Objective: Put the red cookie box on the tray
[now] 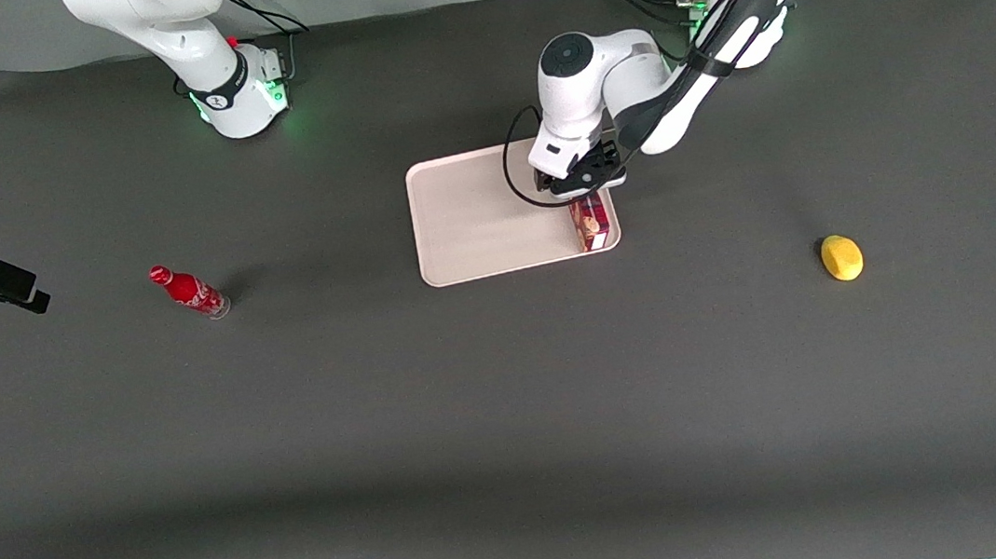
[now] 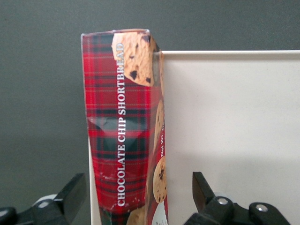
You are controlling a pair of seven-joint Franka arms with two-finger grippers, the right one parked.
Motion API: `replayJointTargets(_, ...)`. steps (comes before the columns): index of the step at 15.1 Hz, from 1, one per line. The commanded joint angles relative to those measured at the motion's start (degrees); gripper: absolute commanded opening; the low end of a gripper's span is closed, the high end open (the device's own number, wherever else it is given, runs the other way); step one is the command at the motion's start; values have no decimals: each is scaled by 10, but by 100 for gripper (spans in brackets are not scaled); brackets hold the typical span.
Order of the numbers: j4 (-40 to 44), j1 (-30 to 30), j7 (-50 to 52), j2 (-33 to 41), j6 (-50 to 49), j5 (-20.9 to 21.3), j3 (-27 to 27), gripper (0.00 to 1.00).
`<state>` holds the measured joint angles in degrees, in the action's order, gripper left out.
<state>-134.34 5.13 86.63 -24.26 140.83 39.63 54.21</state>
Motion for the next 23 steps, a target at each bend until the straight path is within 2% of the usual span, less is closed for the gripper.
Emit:
replayJointTargets(1, 22, -3, 11, 3, -15, 12, -2, 100)
replayJointTargets(3, 42, 0, 6, 18, -27, 12, 0, 100)
replayJointTargets(6, 99, 8, -43, 27, -129, -4, 15, 100)
replayJointTargets(8, 152, 17, -114, 37, -200, -64, 32, 100)
replayJointTargets(12, 259, 46, -354, 131, -364, -246, 10, 100)
replayJointTargets(13, 268, 50, -405, 167, -385, -284, -16, 100)
replayJointTargets(15, 274, 47, -531, 244, -418, -368, -103, 100)
replayJointTargets(16, 273, 45, -586, 277, -434, -392, -145, 100)
replayJointTargets(18, 270, 34, -624, 315, -458, -395, -212, 100)
replayJointTargets(21, 250, -18, -649, 337, -451, -390, -367, 100)
replayJointTargets(22, 241, -27, -700, 337, -435, -382, -415, 100)
replayJointTargets(23, 238, -33, -725, 335, -423, -380, -442, 100)
